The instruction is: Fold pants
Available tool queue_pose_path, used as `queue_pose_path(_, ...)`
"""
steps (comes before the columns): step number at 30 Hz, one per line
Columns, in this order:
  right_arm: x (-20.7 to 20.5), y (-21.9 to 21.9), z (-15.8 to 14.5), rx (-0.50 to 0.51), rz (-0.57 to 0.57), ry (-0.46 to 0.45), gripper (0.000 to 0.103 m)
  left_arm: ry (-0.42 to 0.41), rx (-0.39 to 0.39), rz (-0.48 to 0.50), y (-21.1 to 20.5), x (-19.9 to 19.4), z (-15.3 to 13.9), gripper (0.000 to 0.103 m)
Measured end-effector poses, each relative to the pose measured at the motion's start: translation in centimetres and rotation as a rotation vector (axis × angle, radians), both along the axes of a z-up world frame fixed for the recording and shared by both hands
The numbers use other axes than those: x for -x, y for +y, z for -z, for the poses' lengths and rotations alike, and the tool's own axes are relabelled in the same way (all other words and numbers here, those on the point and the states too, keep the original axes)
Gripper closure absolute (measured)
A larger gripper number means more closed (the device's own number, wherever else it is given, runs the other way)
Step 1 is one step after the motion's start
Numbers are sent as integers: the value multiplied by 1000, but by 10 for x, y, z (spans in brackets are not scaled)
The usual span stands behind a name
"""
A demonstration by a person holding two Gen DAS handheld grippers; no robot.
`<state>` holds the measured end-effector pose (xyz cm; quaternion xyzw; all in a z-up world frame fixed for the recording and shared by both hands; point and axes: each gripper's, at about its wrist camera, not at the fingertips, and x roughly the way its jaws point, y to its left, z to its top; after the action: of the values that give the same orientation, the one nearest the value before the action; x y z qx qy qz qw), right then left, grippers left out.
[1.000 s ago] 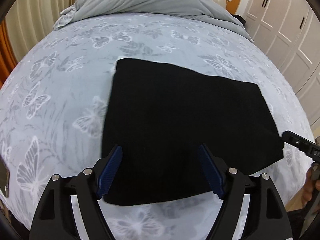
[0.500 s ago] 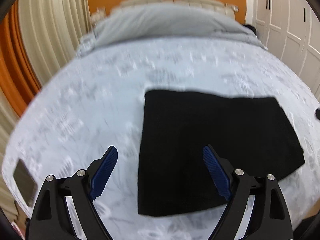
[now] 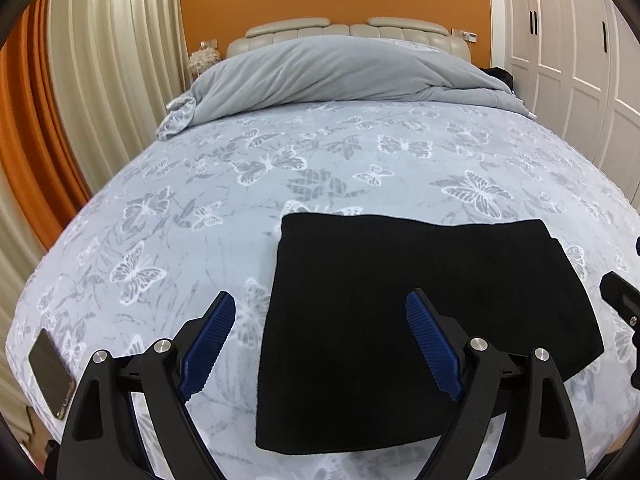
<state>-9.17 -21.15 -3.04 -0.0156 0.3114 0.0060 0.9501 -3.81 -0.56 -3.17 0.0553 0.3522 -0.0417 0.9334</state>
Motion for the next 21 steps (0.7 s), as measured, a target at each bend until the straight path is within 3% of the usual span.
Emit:
queue_pose_path(3, -10, -23, 5, -95, -16, 66, 6, 105, 83, 61, 8, -10, 5, 17)
queue_pose_path(5, -19, -44, 14, -191, -23, 139, 6, 238, 215, 96, 27, -25, 15, 17)
queue_pose_path(7, -28, -62, 32, -317, -20, 241, 6, 362, 333, 76, 50, -41, 30, 17)
queue_pose_path(11, -44, -85, 74, -537, -9, 413, 6, 491, 457, -1, 81, -59, 57, 17)
queue_pose_path(14, -54, -82, 101, -643, -13, 521, 5, 604, 583, 8, 87, -67, 78, 17)
queue_pose_path(15, -55, -80, 106, -662, -9, 529, 5, 622, 606, 9, 86, -69, 82, 17)
queue_pose_path(19, -56, -68, 106, -623, 11, 495, 5, 598, 561, 75, 62, -69, 81, 20)
queue_pose_path(20, -55, -65, 105, -614, 16, 478, 15, 586, 546, 78, 58, -69, 81, 23)
queue_pose_path(21, -54, -62, 104, -599, 14, 465, 39, 566, 525, 96, 50, -68, 79, 36)
